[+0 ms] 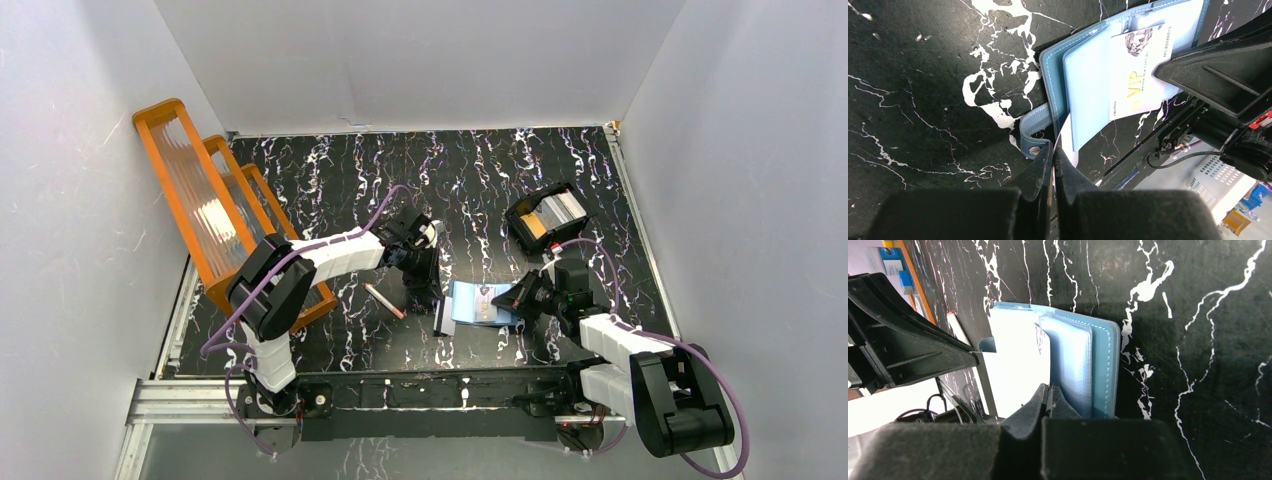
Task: Put the credit cards into the card holder
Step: Insert the credit card into the card holder.
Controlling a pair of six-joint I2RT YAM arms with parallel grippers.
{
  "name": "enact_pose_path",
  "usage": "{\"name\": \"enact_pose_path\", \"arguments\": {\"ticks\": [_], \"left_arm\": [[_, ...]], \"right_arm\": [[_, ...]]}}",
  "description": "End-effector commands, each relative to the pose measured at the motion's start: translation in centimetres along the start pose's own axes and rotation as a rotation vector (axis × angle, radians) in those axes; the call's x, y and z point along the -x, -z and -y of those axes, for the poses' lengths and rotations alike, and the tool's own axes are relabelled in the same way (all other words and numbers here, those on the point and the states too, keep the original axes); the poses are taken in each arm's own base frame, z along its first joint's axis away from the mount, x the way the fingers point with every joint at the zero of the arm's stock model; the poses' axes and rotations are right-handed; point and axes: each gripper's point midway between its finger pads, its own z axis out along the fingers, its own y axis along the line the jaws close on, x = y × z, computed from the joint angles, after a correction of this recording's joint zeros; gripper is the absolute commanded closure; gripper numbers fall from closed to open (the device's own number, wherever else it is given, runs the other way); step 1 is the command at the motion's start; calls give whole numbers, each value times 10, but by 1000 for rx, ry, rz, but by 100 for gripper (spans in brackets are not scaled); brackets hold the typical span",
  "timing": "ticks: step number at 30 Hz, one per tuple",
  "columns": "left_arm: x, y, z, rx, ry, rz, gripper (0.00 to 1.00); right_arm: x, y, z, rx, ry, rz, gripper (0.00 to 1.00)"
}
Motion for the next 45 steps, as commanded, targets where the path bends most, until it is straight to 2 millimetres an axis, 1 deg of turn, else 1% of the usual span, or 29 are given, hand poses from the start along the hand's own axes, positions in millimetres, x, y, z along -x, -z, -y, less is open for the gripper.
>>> {"name": "enact_pose_path", "arguments": {"ticks": [1,8,13,16,19,25,30,36,38,45], "left_arm": [[-7,-4,-11,25,15,-24,100],[-8,-7,-13,25,20,-29,100],[-10,-9,-14,25,21,-34,100],[-9,-10,-15,27,22,-32,100],[-9,-13,-17,27,24,-35,100],[-12,-22,-21,24,30,-53,100],[-13,-26,-21,14,32,-63,100],[-13,-27,-22,15,31,-63,100],[-13,-28,-22,15,33,-64,100],[-13,-30,-22,10,39,-65,100]], "right_arm": [[-9,-1,13,-20,-64,12,100],[-12,-2,14,-9,-112,18,100],[-7,0,20,-30,-126,71,100],[-4,0,19,-28,-125,93,100],[-4,0,17,-23,-118,82,100],[-8,-5,19,-30,-104,41,100],[-7,-7,14,-4,-74,23,100],[4,-9,9,-6,-44,44,100],[7,-10,7,1,-9,45,100],[4,-15,2,53,23,15,100]]}}
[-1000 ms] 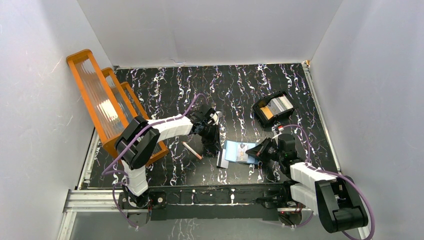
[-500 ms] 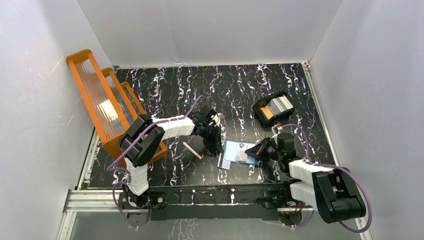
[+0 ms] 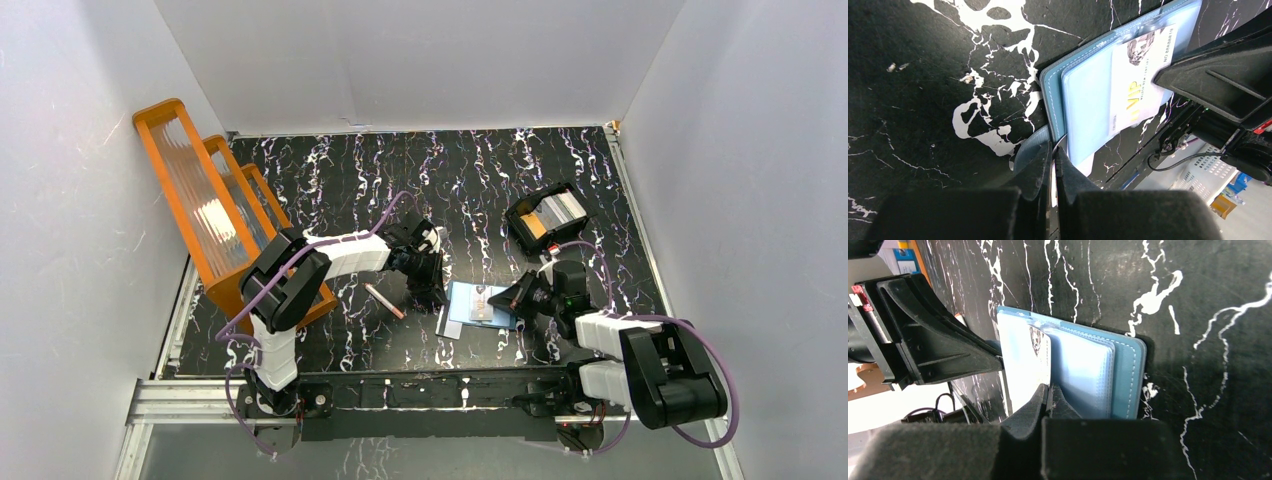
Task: Put the credit cards into the card holder
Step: Insert the credit card into the card holder.
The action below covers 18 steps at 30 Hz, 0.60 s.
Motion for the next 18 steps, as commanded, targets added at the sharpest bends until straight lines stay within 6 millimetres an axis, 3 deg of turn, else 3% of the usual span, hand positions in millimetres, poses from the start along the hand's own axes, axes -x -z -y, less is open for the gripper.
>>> {"name": "enact_pose_path", "arguments": {"ticks": [1,8,13,18], "left_arm": [[-8,-5,-15,44,26,-25,100],[-9,-5,-14,34,33,-23,100],[-10,-5,-13,27,40,-23,100],[-13,-5,-11,25,44,-22,100]], "right_arm": [[7,-5,-1,6,58,6,100],[9,-9,-5,11,46,2,100],[-2,-16,-7,3,53,-63,99],[-8,-22,-11,-16,62,-91,87]]}}
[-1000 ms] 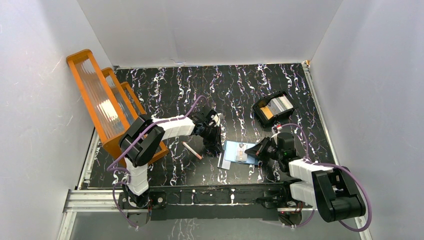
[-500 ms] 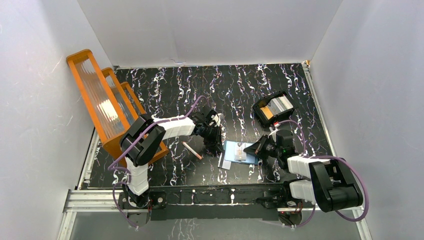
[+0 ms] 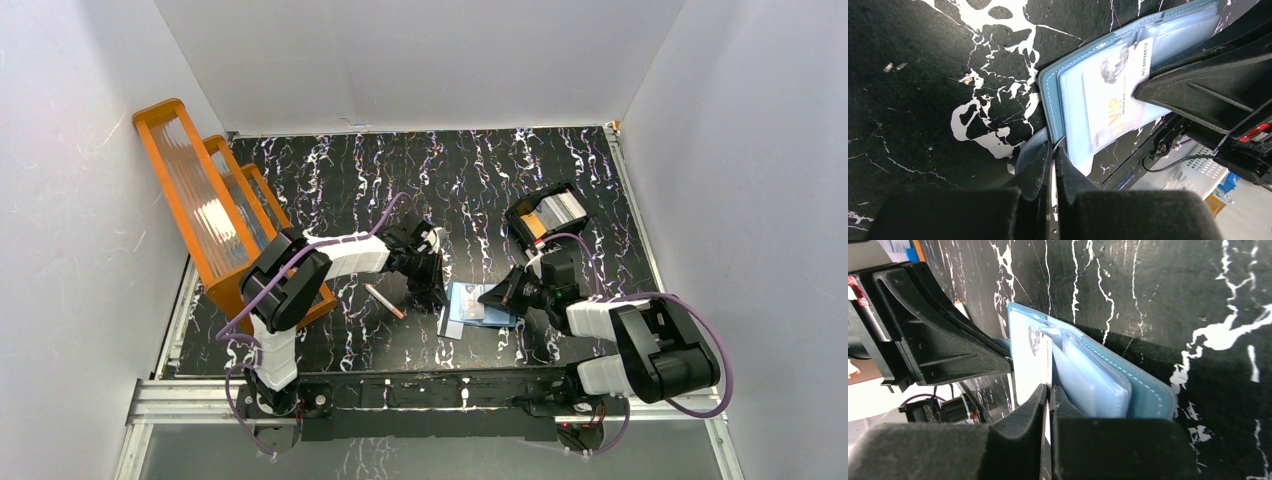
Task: Put the credit cards into the card holder
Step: Insert the credit card into the card holder.
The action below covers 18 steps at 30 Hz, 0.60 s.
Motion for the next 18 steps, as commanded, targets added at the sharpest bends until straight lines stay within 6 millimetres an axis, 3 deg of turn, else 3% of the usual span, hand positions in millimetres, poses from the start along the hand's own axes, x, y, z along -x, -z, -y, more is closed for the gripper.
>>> {"name": "enact_pose_path", "arguments": {"ticks": [1,4,5,11,18], "left_arm": [[-13,-2,-13,45,27,-24,100],[-14,1,-12,47,33,-18,100],[-14,1,-12,48,31,-17,100],[-14,3,-13,53,34,-12,100],[-12,3,-10,44,35,-12,100]], "right_arm": [[0,-6,2,-47,35,-12,84],[1,-4,7,-135,78,-42,75],[12,-3,3,-170,113,-30,72],[26,19,5,-308,198,-20,59],[22,16,-2,-277,177,-39,57]]}}
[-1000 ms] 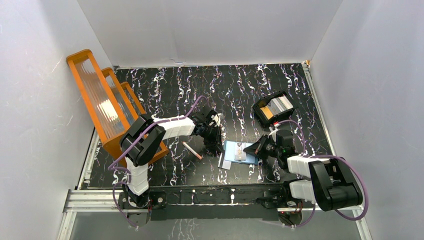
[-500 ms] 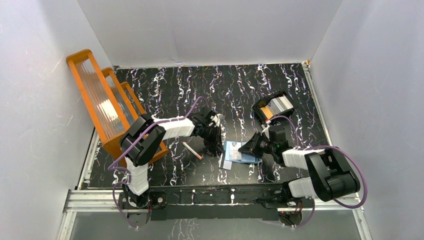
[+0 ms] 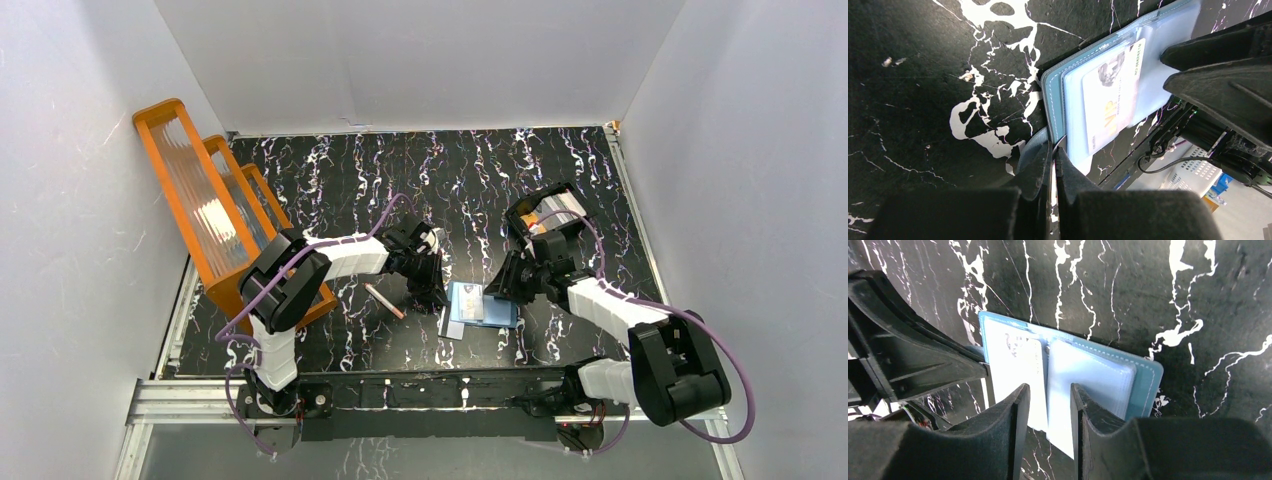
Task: Put the credit cards into the card holder
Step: Insert the credit card into the card holder.
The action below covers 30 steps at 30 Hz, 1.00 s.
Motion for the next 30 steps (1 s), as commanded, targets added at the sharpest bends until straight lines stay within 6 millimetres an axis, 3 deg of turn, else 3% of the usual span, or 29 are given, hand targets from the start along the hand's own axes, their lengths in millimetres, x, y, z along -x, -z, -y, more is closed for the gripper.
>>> {"name": "enact_pose_path", "arguments": {"ticks": [1,9,15,21,26,30], "left_arm": [[-12,3,-11,56,13,-21,100],[-13,3,-9,54,21,-23,100],[-17,2,-6,51,22,-30,100],[-15,13,-5,85,14,-14,100],[-15,20,-10,127,5,-2,100],[-13,29,-12,161,-12,12,100]], "right_arm": [[-2,0,-1,-17,12,-23,57],[-15,-17,-11,-13,12,-64,57],[-18,-24,-36,46,48,-75,70],[-29,-33,-50,74,54,-109,70],[-24,-35,-48,42,84,-109,69],[-16,-26,-44,-6,115,-79,66]]}}
